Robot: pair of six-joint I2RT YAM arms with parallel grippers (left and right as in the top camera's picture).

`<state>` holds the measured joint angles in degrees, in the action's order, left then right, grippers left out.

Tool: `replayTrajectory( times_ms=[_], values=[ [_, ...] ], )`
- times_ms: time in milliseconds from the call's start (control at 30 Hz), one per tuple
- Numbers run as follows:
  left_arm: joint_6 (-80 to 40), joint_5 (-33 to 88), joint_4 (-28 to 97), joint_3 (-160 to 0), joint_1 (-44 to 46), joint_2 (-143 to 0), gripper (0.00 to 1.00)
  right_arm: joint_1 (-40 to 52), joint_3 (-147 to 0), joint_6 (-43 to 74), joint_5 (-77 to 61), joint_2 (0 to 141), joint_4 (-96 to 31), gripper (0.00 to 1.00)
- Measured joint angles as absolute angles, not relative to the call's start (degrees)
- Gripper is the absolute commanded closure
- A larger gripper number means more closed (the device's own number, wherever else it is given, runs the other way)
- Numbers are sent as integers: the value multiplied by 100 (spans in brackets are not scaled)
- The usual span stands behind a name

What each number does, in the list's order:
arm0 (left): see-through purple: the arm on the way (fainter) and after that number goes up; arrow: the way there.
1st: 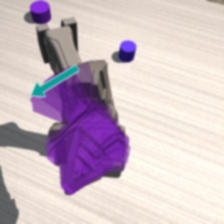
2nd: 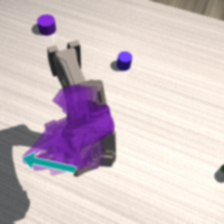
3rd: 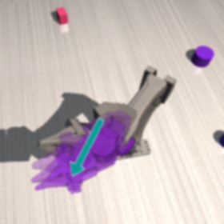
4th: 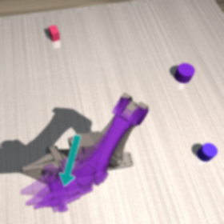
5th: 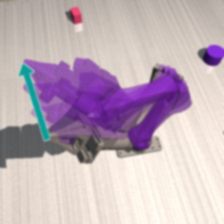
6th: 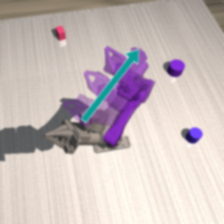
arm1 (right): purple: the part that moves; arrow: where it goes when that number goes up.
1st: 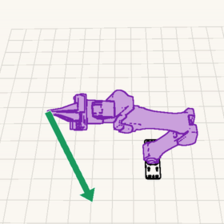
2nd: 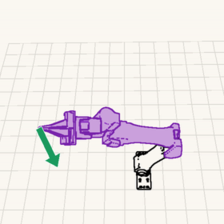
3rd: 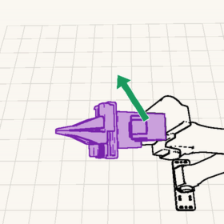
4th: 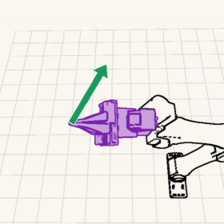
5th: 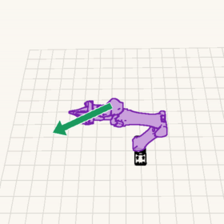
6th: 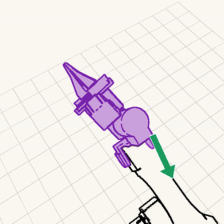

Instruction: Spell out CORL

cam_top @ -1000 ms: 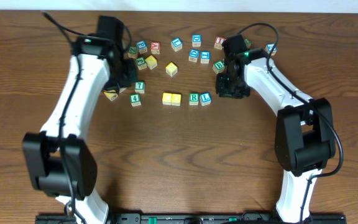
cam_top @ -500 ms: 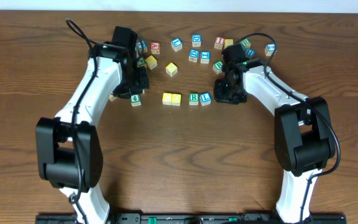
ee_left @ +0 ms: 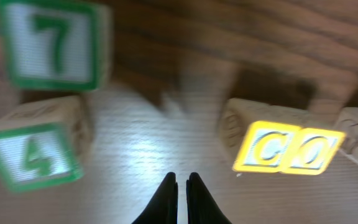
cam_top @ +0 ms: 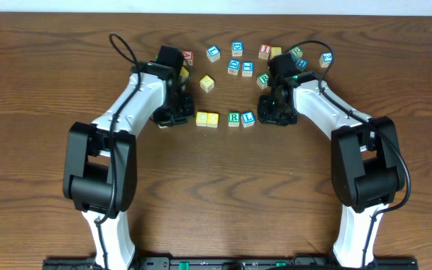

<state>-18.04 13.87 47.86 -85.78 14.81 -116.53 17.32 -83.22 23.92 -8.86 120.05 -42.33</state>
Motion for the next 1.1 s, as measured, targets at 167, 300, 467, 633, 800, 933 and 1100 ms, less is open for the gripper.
replayTrajectory(
  times_ms=[167, 300, 467, 633, 800, 933, 1100],
  values=[
    [-1804, 1409, 4595, -8578, 1559, -11692, 92, 1737, -8300, 2394, -904, 12003, -4187, 74],
    [-1802, 1409, 4482, -8578, 1553, -11749, 92, 1737, -8250, 2392, -913, 11983, -4119, 74],
    [-1800, 1409, 4381, -8578, 1555, -11939, 93, 1739, -8232, 2394, -921, 11972, -4088, 74],
    [-1782, 1409, 4362, -8578, 1590, -11966, 93, 1739, -8230, 2394, -928, 11972, -4064, 74],
    [-1776, 1409, 4359, -8578, 1656, -11966, 92, 1739, -8230, 2394, -928, 11972, -4062, 74],
    [-1776, 1409, 4359, -8578, 1723, -11966, 92, 1739, -8226, 2394, -930, 11972, -4062, 75],
    [-1776, 1409, 4359, -8578, 1896, -11966, 93, 1739, -8226, 2394, -930, 11972, -4069, 75]
  ],
)
